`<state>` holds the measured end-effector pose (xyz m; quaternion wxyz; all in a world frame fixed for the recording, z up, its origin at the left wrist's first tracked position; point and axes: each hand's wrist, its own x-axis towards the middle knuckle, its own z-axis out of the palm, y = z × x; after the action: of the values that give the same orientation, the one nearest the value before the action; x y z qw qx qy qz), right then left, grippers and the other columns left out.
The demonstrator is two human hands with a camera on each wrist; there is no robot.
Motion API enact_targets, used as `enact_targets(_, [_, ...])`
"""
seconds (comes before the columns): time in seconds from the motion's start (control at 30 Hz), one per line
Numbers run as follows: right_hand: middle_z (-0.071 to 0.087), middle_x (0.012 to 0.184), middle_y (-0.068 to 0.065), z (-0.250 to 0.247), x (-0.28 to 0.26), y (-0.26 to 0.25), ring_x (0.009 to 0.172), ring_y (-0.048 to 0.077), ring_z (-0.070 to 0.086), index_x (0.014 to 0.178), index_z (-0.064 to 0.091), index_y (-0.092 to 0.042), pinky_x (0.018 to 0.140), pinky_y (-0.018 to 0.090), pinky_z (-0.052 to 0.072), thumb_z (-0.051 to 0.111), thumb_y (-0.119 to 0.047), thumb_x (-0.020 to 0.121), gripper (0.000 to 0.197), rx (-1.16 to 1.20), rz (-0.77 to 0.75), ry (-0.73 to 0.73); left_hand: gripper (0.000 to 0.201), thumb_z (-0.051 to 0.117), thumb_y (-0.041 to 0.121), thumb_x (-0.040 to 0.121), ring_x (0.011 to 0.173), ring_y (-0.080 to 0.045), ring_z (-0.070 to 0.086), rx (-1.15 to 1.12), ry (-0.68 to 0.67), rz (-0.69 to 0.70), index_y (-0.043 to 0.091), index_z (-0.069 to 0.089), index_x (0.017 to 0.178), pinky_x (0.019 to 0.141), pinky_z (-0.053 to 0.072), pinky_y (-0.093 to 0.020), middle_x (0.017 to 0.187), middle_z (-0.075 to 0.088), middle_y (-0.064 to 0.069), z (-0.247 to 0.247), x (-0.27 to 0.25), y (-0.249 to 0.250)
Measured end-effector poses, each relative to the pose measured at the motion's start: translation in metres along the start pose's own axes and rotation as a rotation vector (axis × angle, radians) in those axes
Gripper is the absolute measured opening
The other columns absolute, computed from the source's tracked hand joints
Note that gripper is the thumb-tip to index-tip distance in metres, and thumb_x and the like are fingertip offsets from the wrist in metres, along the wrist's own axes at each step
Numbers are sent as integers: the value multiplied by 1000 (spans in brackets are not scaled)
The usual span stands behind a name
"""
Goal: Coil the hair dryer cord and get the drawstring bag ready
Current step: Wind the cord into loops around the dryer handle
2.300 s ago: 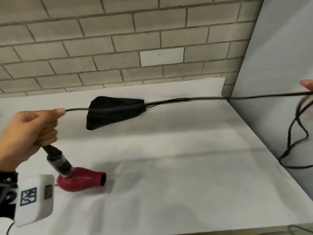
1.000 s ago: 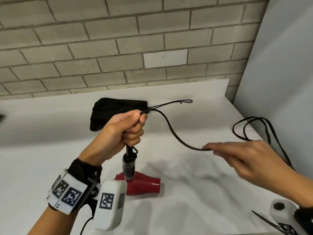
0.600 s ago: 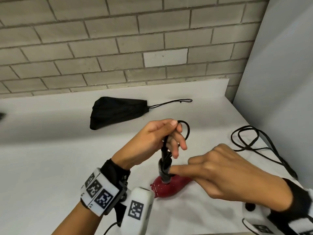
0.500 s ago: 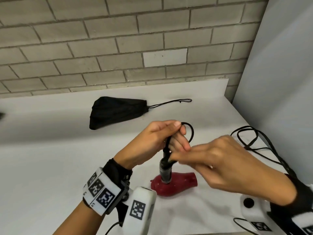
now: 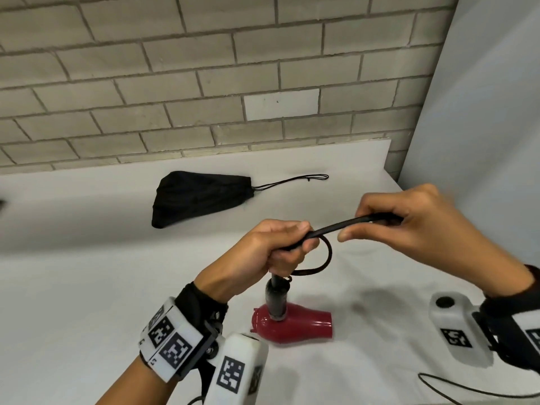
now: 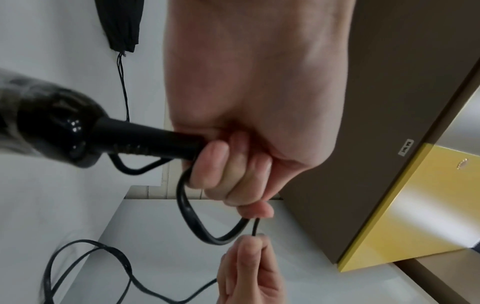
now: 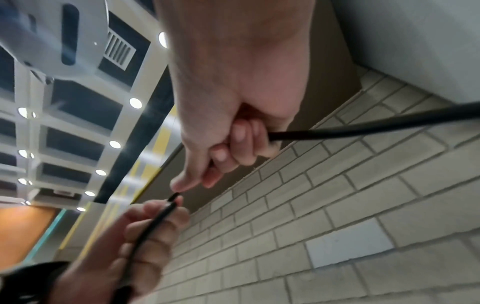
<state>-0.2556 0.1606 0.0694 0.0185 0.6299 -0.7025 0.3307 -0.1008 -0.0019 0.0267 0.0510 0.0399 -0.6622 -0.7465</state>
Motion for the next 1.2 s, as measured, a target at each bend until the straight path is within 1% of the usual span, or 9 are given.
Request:
enact_targets(0.23, [36,37,7,-50,-18,67,49,27,36,51,53,-14,49,31,32,34,-80,76,73,-363,146,44,34,38,26,93,45,-6,15,16,73,21,20,52,63,43,12,-22,49,24,12,-24,-16,2])
enact_targets(0.43, [36,38,2,-57,-29,88,36,24,45,55,51,-13,39,26,37,44,-64,76,56,-563,226,41,34,40,28,93,45,-5,14,-16,76,9,20,51,62,43,10,-23,49,25,12,-29,-13,2])
enact_targets(0.6, [42,40,-5,-58,-45,131,37,22,48,69,48,-26,43,31,48,17,-73,84,59,-514,311,77,33,61,44,83,44,-4,17,-72,37,47,19,51,64,41,14,-19,49,28,14,-36,-14,0])
enact_targets(0.73, [55,52,-2,-57,-57,157,49,30,55,64,62,-22,53,39,51,13,-87,73,82,-516,402,-20,33,66,44,80,42,-2,18,-134,84,69,19,52,62,40,15,-18,48,29,15,-40,-15,-1])
enact_targets(0.8, [62,83,0,-49,-57,165,75,29,62,89,70,-16,72,41,51,26,-99,51,101,-442,485,-241,33,67,42,78,43,-5,15,-176,100,79,19,53,61,39,16,-17,48,29,15,-39,-14,-2])
enact_targets(0.9, [31,147,-6,-38,-56,147,140,19,27,144,29,-31,111,32,28,61,-88,30,131,-394,659,-753,32,68,41,77,43,-6,13,-213,118,92,19,54,60,38,18,-16,49,24,13,-38,-13,-2])
enact_targets(1.0, [0,146,-25,-33,-42,99,133,-7,-29,143,7,-48,118,34,-11,65,-80,50,114,-221,464,-621,31,67,41,78,43,-6,13,-214,118,87,19,53,61,38,18,-16,48,29,15,-38,-14,-3])
enact_targets(1.1, [21,150,-27,-13,-20,45,142,-9,3,138,21,-52,121,31,0,59,-79,60,91,-26,213,-287,30,65,40,80,44,-6,13,-225,98,86,19,53,62,38,18,-16,47,32,15,-35,-13,-4])
enact_targets(1.2, [58,118,-20,19,-14,23,113,-5,51,133,34,-41,98,5,33,66,-59,69,75,86,140,-133,29,63,38,81,44,-6,13,-231,103,97,18,53,62,39,17,-17,48,30,15,-33,-12,-4])
